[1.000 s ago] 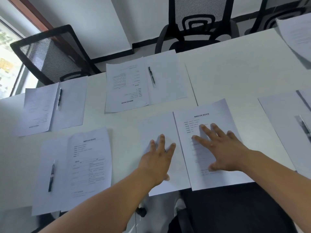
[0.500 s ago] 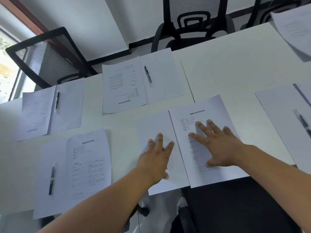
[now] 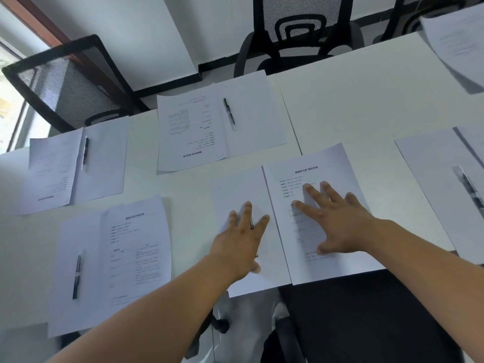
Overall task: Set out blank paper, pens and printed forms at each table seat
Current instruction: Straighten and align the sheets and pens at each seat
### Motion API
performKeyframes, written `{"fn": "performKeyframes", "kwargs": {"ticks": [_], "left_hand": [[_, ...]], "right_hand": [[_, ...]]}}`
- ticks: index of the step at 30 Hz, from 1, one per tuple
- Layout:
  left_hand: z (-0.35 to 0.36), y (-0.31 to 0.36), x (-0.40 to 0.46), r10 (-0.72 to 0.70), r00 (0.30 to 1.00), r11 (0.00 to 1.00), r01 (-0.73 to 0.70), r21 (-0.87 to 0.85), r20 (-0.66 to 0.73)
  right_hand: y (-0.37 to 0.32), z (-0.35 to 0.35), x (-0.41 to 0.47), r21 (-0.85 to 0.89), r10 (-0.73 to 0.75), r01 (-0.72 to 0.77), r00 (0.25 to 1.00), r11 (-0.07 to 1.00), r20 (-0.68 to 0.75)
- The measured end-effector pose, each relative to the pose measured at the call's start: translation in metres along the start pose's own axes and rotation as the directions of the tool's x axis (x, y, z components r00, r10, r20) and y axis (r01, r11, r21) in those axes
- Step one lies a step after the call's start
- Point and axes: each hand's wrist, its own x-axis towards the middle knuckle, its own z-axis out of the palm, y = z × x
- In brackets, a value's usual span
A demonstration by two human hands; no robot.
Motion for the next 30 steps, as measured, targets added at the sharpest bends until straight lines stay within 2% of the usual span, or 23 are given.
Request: {"fn": "performKeyframes", "kwargs": {"ticks": [6, 12, 19, 23, 30], "left_hand": [[0.002, -0.003, -0.002, -0.004, 1.000, 1.000, 0.004, 0.007, -0.022], [0.005, -0.009, -0.001, 0.009, 0.998, 0.996, -0.003, 0.089, -0.064], [-0.009, -0.023, -0.027, -0.014, 0.994, 0.998, 0.021, 0.067, -0.112], [-0.026, -0.049, -0.060, -0.085, 0.986, 0.994, 0.094, 0.059, -0.141], [-0.059, -0.107, -0.121, -0.217, 0.950, 0.974, 0.225, 0.010, -0.225]], "right_hand": [[-0.002, -0.001, 0.001, 0.006, 0.006, -0.006, 1.000, 1.000, 0.007], [-0.011, -0.004, -0.005, 0.030, 0.004, -0.003, 1.000, 1.000, -0.017], [-0.034, -0.017, -0.012, 0.076, -0.014, 0.018, 0.999, 0.997, -0.048], [-0.064, -0.050, -0.008, 0.130, -0.048, 0.065, 0.990, 0.989, -0.130], [-0.133, -0.119, -0.006, 0.037, -0.156, 0.174, 0.944, 0.984, -0.290]]}}
